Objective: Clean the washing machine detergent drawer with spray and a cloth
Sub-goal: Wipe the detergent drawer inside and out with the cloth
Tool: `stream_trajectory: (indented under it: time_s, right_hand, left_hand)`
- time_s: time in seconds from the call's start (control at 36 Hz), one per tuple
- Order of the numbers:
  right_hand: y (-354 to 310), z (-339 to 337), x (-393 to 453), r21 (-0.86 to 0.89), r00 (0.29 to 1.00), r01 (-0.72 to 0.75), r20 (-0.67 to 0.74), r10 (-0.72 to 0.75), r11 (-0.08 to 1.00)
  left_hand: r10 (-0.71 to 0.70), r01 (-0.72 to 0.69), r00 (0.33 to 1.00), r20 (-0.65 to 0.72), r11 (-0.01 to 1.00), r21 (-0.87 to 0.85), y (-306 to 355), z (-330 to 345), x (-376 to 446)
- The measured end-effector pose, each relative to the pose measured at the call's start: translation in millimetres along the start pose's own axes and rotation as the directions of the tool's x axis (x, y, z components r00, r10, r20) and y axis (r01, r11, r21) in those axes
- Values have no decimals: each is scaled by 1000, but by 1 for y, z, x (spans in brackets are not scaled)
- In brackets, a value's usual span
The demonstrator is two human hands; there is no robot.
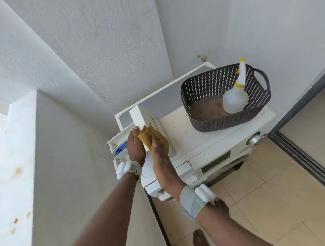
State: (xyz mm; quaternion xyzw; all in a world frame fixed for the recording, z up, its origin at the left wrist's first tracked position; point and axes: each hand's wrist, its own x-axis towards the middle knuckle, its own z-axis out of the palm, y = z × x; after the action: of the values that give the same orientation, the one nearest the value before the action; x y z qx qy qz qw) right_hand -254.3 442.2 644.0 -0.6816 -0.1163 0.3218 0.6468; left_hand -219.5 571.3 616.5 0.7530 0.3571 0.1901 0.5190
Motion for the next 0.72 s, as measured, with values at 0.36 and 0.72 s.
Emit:
stream_trajectory:
  time_s: [0.36, 0.72]
  right_hand:
    - [18, -44, 55, -216, 974, -227, -54, 220, 950]
    - [-18, -49, 182, -211, 950, -271, 99, 296, 939]
  left_hand:
    - [24, -29, 999, 42, 991, 134, 1, -2, -11]
    - [-33, 30, 999, -41, 996, -82, -18, 1, 6]
